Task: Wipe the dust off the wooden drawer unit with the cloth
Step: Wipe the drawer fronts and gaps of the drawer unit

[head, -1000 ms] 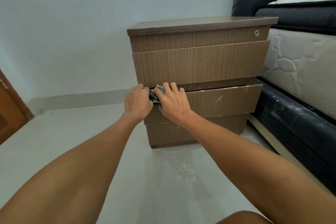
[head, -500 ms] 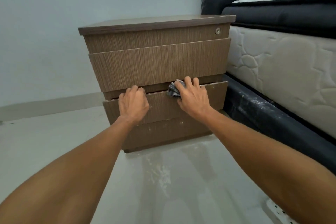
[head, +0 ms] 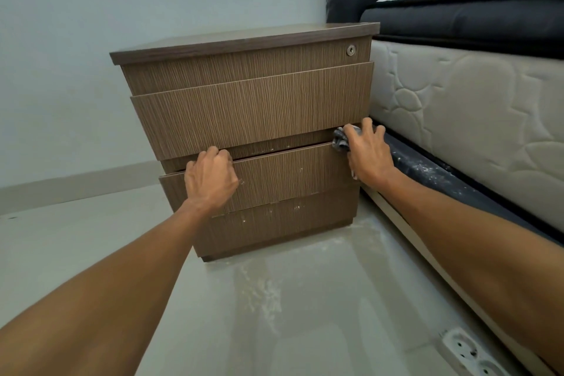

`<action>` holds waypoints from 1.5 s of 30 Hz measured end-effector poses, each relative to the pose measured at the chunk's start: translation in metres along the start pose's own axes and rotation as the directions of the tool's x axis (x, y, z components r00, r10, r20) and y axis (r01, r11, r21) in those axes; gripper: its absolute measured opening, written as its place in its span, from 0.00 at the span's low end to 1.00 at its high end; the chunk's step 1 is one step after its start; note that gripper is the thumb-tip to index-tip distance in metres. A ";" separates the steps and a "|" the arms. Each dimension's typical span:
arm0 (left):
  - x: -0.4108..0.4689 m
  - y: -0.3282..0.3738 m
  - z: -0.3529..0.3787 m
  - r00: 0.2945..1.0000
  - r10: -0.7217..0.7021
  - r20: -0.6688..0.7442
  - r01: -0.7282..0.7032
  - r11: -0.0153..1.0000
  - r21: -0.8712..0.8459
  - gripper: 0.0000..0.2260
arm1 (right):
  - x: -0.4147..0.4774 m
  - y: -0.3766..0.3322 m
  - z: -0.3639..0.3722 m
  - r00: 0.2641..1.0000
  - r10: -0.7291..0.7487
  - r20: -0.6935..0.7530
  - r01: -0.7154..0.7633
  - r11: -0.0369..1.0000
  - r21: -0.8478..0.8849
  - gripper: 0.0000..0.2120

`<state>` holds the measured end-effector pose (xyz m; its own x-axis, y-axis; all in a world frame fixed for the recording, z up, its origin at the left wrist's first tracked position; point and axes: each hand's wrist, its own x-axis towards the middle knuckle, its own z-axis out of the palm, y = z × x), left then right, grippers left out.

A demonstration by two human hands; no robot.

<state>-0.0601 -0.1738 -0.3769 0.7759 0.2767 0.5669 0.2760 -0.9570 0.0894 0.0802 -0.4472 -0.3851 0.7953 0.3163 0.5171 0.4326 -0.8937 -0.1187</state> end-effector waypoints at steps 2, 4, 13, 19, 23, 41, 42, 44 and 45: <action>0.000 -0.001 0.000 1.000 0.002 0.002 -0.002 1.000 -0.005 0.09 | 0.003 0.010 0.000 0.996 0.088 -0.002 -0.088 0.996 0.023 0.18; 0.000 -0.002 0.001 1.000 0.006 0.001 -0.006 1.000 -0.007 0.09 | 0.006 0.022 -0.002 0.973 0.232 0.015 -0.232 0.970 0.071 0.17; -0.001 -0.018 0.003 0.986 0.160 -0.045 -0.158 0.987 0.034 0.08 | -0.040 0.036 0.027 0.787 0.615 0.052 -0.598 0.738 0.314 0.23; 0.003 -0.023 0.004 0.983 0.173 -0.055 -0.170 0.984 0.045 0.09 | -0.039 0.007 0.026 0.814 0.581 -0.014 -0.524 0.744 0.414 0.22; 0.011 -0.020 0.005 0.988 0.145 -0.055 -0.142 0.989 0.042 0.09 | -0.028 -0.010 0.026 0.828 0.558 -0.050 -0.474 0.745 0.470 0.21; -0.023 -0.102 0.004 0.972 -0.167 -0.164 0.129 0.967 -0.219 0.11 | -0.001 -0.054 0.057 0.781 0.613 -0.119 -0.399 0.637 0.659 0.34; -0.022 -0.104 0.004 0.976 -0.147 -0.163 0.104 0.964 -0.246 0.10 | -0.003 -0.063 0.061 0.791 0.597 -0.134 -0.385 0.655 0.650 0.35; -0.020 -0.107 0.003 0.979 -0.118 -0.166 0.067 0.956 -0.287 0.10 | -0.006 -0.083 0.066 0.797 0.585 -0.151 -0.367 0.667 0.649 0.36; -0.019 -0.107 0.003 0.980 -0.104 -0.167 0.051 0.955 -0.293 0.09 | -0.008 -0.094 0.066 0.802 0.578 -0.151 -0.358 0.668 0.653 0.37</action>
<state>-0.1030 -0.0766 -0.3999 0.6373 0.3562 0.6833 0.1369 -0.9250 0.3545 0.0613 -0.3446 -0.4344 0.8239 -0.3104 0.4742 0.2812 -0.5026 -0.8175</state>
